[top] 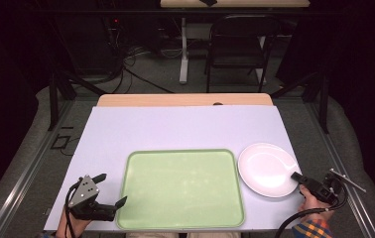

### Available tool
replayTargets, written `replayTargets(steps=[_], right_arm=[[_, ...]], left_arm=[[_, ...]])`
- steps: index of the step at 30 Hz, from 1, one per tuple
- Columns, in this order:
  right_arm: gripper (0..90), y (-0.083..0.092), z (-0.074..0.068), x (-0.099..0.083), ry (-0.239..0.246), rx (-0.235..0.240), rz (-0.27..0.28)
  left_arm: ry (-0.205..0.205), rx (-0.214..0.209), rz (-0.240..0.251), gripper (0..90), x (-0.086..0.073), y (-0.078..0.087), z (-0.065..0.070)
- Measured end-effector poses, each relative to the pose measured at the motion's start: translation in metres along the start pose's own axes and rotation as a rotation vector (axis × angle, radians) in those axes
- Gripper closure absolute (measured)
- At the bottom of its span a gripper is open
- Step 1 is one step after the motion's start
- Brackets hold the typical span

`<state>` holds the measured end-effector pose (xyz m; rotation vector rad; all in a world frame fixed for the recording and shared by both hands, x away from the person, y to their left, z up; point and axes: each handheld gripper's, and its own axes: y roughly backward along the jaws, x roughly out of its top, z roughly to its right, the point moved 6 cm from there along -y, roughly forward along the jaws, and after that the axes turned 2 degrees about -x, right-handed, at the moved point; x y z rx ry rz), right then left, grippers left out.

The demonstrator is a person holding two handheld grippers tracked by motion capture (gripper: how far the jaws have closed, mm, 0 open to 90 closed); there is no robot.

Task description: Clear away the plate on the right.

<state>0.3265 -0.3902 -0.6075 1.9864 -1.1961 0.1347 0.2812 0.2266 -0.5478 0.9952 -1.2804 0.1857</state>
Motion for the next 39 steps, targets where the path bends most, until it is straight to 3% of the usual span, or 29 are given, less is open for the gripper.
replayTargets(steps=[9,16,21,28,39], right_arm=[[81.0,0.0,0.0,0.0,-0.023,-0.01,0.001],[84.0,0.005,-0.004,0.004,-0.044,0.033,0.023],[85.4,0.011,-0.015,0.007,0.016,0.044,0.058],[87.0,0.018,-0.025,0.009,0.052,0.073,0.073],[87.2,0.025,-0.041,0.011,0.18,0.062,0.105]], left_arm=[[0.001,0.004,0.001,0.5,0.0,0.0,0.0],[-0.004,0.002,0.003,0.8,0.0,0.0,-0.001],[-0.006,-0.001,0.007,0.7,0.0,0.001,0.0],[-0.006,0.001,0.003,0.7,0.0,0.001,0.0],[-0.01,0.001,0.001,0.8,-0.001,0.002,0.0]])
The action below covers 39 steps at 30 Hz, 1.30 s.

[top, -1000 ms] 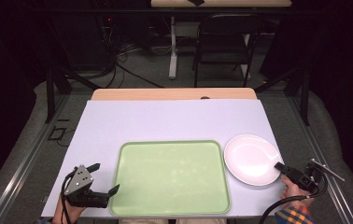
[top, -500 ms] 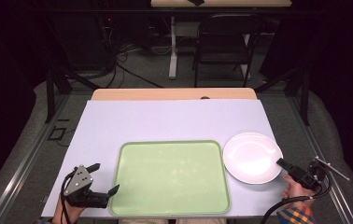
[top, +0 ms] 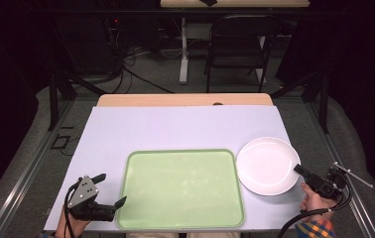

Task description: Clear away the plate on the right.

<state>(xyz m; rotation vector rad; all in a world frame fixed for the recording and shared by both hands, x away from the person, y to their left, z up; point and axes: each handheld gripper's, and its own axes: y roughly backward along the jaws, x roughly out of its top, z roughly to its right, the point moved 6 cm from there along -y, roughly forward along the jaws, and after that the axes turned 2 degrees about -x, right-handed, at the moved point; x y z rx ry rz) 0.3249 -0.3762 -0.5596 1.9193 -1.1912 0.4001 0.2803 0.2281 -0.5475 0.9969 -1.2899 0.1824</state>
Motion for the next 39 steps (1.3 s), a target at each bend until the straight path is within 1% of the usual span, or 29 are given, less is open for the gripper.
replayTargets(steps=[1,3,4,6,7,12,14,15,17,23,25,27,29,30,32,36,37,38,39], right_arm=[[87.1,0.001,-0.002,0.001,0.018,-0.005,-0.003],[87.0,0.002,-0.005,0.001,0.036,-0.007,0.0],[86.8,0.003,-0.007,0.002,0.06,-0.014,-0.001],[86.9,0.005,-0.012,0.002,0.089,-0.016,0.002],[86.7,0.006,-0.015,0.003,0.12,-0.02,0.007],[86.2,0.011,-0.025,0.005,0.216,-0.038,0.022],[85.8,0.013,-0.03,0.005,0.247,-0.045,0.028],[85.8,0.013,-0.03,0.005,0.247,-0.045,0.028],[85.5,0.014,-0.035,0.006,0.297,-0.053,0.033],[85.2,0.018,-0.042,0.006,0.36,-0.065,0.042],[85.3,0.019,-0.045,0.006,0.369,-0.065,0.048],[85.5,0.021,-0.049,0.006,0.397,-0.07,0.056],[85.7,0.022,-0.052,0.006,0.412,-0.066,0.064],[85.7,0.023,-0.055,0.007,0.436,-0.07,0.069],[85.7,0.025,-0.059,0.007,0.456,-0.072,0.076],[86.0,0.029,-0.067,0.007,0.515,-0.078,0.087],[86.1,0.03,-0.068,0.008,0.527,-0.08,0.09],[86.1,0.03,-0.068,0.008,0.527,-0.08,0.09],[86.1,0.032,-0.071,0.008,0.543,-0.083,0.097]], left_arm=[[0.0,0.001,0.0,0.8,0.0,0.0,0.0],[0.0,0.0,0.0,0.8,0.0,0.0,0.0],[-0.001,0.0,-0.001,0.8,0.0,0.0,0.0],[-0.001,-0.003,-0.004,0.9,0.0,0.0,0.0],[-0.003,-0.003,-0.007,0.9,0.0,0.0,0.0],[-0.004,-0.004,-0.008,1.0,0.0,0.0,0.0],[-0.004,-0.003,-0.009,1.0,-0.001,0.0,0.0],[-0.004,-0.003,-0.009,1.0,-0.001,0.0,0.0],[-0.009,-0.004,-0.013,1.0,-0.001,-0.001,0.001],[-0.009,-0.004,-0.011,1.0,-0.001,-0.001,0.001],[-0.009,-0.004,-0.011,1.1,-0.001,-0.001,0.001],[-0.009,0.0,-0.015,1.1,-0.001,-0.001,0.001],[-0.008,0.001,-0.016,1.2,-0.001,-0.001,0.0],[-0.01,0.001,-0.015,1.2,-0.001,0.0,0.0],[-0.007,0.0,-0.015,1.2,-0.001,-0.001,0.0],[-0.009,0.002,-0.016,1.2,-0.001,-0.001,0.0],[-0.007,0.004,-0.018,1.3,-0.001,-0.001,0.0],[-0.007,0.004,-0.018,1.3,-0.001,-0.001,0.0],[-0.007,0.004,-0.017,1.2,-0.001,-0.001,0.0]])
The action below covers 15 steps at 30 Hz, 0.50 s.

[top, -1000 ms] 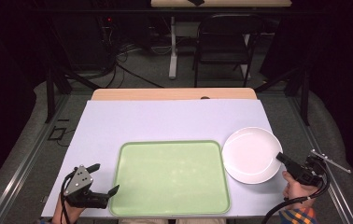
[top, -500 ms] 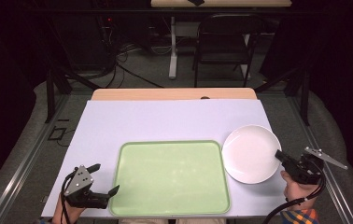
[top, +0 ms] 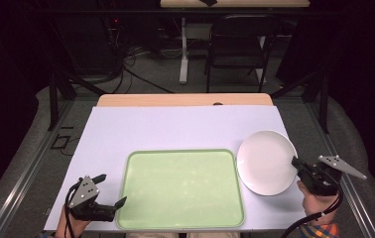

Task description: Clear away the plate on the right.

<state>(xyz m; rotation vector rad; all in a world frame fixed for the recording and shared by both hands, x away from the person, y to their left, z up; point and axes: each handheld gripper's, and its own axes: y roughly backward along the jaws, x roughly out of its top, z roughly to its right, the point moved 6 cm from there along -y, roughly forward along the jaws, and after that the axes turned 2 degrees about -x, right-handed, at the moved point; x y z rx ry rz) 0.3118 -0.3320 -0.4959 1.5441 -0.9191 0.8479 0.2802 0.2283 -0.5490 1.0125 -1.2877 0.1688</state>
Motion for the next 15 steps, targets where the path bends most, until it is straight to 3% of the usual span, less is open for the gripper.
replayTargets(steps=[9,14,15], right_arm=[[86.0,0.008,-0.01,0.007,0.108,-0.033,0.031],[86.2,0.016,-0.024,0.012,0.208,-0.056,0.051],[86.2,0.016,-0.024,0.012,0.208,-0.056,0.051]], left_arm=[[0.002,0.004,0.001,1.4,0.0,0.0,0.0],[0.0,0.005,0.002,1.4,0.0,0.0,0.0],[0.0,0.005,0.002,1.4,0.0,0.0,0.0]])
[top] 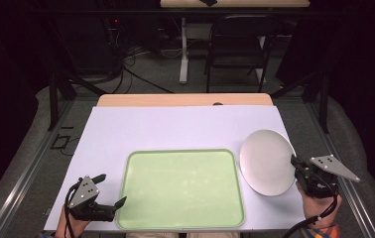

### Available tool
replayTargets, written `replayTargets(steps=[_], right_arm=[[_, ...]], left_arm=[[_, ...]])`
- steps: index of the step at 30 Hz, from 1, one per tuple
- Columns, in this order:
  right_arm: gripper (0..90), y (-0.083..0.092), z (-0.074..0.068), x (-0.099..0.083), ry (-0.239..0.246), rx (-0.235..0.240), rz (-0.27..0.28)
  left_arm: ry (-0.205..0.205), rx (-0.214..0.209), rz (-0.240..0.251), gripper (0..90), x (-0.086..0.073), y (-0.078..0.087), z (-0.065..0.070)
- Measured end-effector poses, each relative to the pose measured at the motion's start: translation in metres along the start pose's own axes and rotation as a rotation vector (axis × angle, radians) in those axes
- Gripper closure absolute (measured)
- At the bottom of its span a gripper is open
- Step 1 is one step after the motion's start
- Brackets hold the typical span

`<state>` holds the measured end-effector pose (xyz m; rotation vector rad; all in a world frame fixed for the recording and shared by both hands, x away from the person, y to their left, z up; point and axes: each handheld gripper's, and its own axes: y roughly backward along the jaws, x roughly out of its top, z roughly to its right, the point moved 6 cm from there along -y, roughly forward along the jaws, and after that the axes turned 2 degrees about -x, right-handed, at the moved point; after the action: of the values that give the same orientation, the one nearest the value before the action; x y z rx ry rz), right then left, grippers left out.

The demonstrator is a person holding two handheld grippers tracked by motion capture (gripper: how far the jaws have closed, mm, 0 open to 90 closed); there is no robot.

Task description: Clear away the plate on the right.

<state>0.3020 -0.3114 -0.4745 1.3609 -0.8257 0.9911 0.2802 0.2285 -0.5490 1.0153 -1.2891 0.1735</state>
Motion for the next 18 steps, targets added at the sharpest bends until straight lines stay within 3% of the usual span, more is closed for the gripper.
replayTargets(steps=[3,18], right_arm=[[86.2,0.004,-0.011,0.004,0.073,-0.008,0.012],[86.7,0.015,-0.035,0.009,0.196,0.028,0.041]], left_arm=[[0.0,-0.001,0.0,1.4,0.0,0.0,0.0],[-0.01,-0.003,-0.005,1.4,0.0,-0.001,0.001]])
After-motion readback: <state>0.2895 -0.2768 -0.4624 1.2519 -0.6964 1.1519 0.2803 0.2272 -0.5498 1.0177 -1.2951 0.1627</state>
